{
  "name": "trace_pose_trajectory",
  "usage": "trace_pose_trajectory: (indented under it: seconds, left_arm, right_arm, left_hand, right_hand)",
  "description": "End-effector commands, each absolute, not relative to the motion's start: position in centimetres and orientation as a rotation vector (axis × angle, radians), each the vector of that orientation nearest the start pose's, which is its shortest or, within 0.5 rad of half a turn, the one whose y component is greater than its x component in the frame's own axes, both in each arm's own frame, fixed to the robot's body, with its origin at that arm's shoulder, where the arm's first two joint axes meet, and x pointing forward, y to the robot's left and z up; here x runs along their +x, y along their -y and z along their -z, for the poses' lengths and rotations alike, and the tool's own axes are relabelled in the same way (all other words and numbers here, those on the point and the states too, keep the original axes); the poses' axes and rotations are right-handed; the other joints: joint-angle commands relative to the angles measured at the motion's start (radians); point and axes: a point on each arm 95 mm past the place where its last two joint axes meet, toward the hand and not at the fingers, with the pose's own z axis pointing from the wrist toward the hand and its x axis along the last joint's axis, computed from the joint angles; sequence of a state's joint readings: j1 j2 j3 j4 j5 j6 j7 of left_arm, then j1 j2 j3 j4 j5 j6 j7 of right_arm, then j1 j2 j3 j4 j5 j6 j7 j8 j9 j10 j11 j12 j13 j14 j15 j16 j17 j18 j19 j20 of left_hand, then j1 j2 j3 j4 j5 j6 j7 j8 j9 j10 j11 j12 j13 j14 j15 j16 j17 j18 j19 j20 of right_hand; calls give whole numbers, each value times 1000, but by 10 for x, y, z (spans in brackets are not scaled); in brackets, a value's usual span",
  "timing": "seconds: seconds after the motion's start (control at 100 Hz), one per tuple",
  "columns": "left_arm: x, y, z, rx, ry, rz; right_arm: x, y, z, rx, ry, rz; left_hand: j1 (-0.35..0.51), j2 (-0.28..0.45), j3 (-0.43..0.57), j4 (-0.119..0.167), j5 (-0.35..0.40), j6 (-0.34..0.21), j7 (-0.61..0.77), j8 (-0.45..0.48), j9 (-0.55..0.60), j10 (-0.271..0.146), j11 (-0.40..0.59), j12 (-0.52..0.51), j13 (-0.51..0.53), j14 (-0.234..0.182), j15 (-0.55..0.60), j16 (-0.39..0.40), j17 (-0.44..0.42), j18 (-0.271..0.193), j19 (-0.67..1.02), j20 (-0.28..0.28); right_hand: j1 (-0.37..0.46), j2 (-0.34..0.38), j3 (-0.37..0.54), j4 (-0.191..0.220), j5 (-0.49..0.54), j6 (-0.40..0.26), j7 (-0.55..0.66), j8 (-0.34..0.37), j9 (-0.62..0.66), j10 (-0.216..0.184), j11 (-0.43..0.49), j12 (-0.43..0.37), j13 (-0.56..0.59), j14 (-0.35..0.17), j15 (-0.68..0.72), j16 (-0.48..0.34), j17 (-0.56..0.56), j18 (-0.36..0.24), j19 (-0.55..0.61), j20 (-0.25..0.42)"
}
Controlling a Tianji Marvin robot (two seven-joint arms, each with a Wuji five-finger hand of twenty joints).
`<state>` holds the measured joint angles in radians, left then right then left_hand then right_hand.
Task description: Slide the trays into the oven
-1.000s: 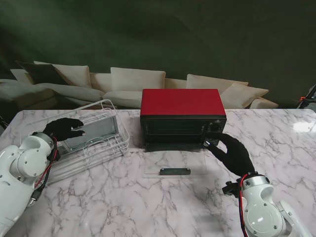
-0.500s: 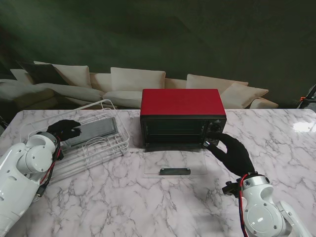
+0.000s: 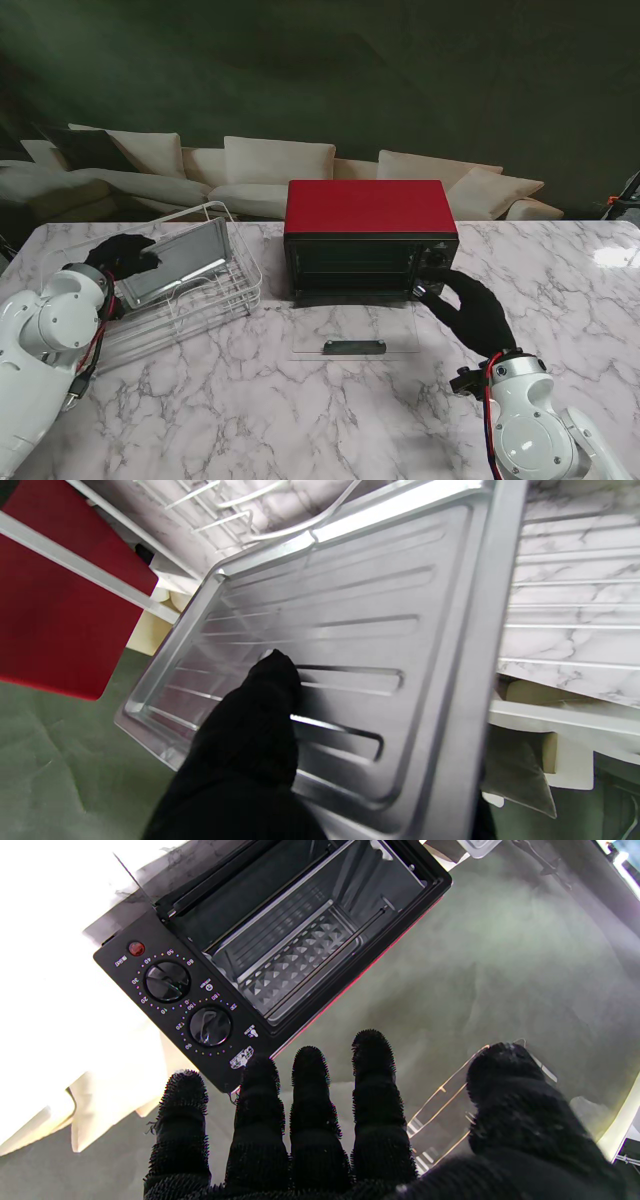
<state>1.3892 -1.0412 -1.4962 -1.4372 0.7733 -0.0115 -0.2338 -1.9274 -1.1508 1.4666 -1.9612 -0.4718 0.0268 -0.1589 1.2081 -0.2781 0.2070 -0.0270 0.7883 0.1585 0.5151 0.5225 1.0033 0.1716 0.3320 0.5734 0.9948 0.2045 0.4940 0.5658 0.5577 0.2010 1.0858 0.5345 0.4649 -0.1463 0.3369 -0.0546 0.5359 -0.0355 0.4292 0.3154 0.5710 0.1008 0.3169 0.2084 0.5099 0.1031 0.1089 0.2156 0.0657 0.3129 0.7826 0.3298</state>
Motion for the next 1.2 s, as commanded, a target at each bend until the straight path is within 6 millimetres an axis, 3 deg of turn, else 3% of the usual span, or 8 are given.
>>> trace_pose_trajectory:
  seconds: [0.0, 0.29, 0.63, 0.82, 1.02, 1.05, 1.19]
  left_arm:
    - [467, -144, 257, -1515, -1273, 1364]
    - [445, -147, 219, -1392, -1301, 1454]
    - [403, -148, 179, -1209, -1326, 1588]
    - [382, -137, 167, -1126, -1352, 1674]
    - [368, -118, 156, -1066, -1392, 1771]
    - [366, -115, 154, -1061, -1399, 1789]
    - [360, -95, 150, -1046, -1431, 1880]
  right_arm:
    - [323, 34, 276, 1669, -835, -1853]
    - [322, 36, 276, 1666, -826, -1853]
    - [320, 37, 274, 1648, -803, -1863]
    - [319, 31, 273, 1619, -790, -1899]
    - [319, 24, 269, 1590, -846, -1931]
    - [319, 23, 268, 1578, -853, -1938]
    - [321, 20, 260, 1530, -850, -1997]
  left_hand:
    - [82, 36, 90, -5, 90, -63, 110, 34, 31, 23, -16, 10, 38, 42, 39, -5, 28, -37, 58, -22]
    - [83, 37, 89, -4, 87, -56, 95, 26, 29, 29, -29, 4, 32, 40, 40, -16, 25, -38, 56, -30]
    - [83, 43, 81, 0, 81, -60, 87, 32, 24, 26, -30, 1, 27, 35, 39, -22, 17, -41, 47, -38]
    - [83, 47, 75, 2, 78, -63, 88, 42, 21, 21, -28, 2, 24, 31, 38, -22, 15, -43, 44, -40]
    - [83, 52, 70, 4, 73, -67, 85, 48, 18, 21, -27, 2, 21, 28, 36, -21, 12, -47, 41, -41]
    - [83, 52, 70, 5, 72, -67, 85, 50, 18, 20, -27, 2, 20, 27, 36, -21, 12, -48, 41, -41]
    - [83, 53, 69, 7, 69, -64, 82, 53, 16, 21, -27, 0, 18, 26, 34, -21, 8, -48, 38, -42]
  right_hand:
    - [8, 10, -29, 28, 13, 8, -25, 20, 13, -1, 12, 8, 5, 4, -9, 12, -7, -8, -15, 21]
    - [9, 10, -29, 28, 10, 8, -26, 20, 13, 2, 11, 8, 6, 4, -9, 12, -7, -7, -14, 21]
    - [14, -11, -28, 30, -14, 24, -33, 17, 12, -4, 15, 10, 8, 0, -8, 12, -2, -10, -11, 23]
    - [-1, -57, -19, 32, -127, 41, -71, 2, -52, -16, 8, 10, 0, -6, -10, 9, 0, -15, -8, 23]
    - [-59, -116, 23, 23, -286, 57, -97, -21, -200, -34, -13, 2, -73, -26, -36, -6, -28, -40, -28, 15]
    - [-95, -139, 85, 12, -312, 64, -82, -45, -222, -34, -10, -6, -81, -30, -37, -16, -28, -45, -39, 18]
    - [-119, -212, 116, 2, -370, 90, -85, -64, -338, -31, -17, -9, -105, -31, -45, -23, -25, -53, -48, 20]
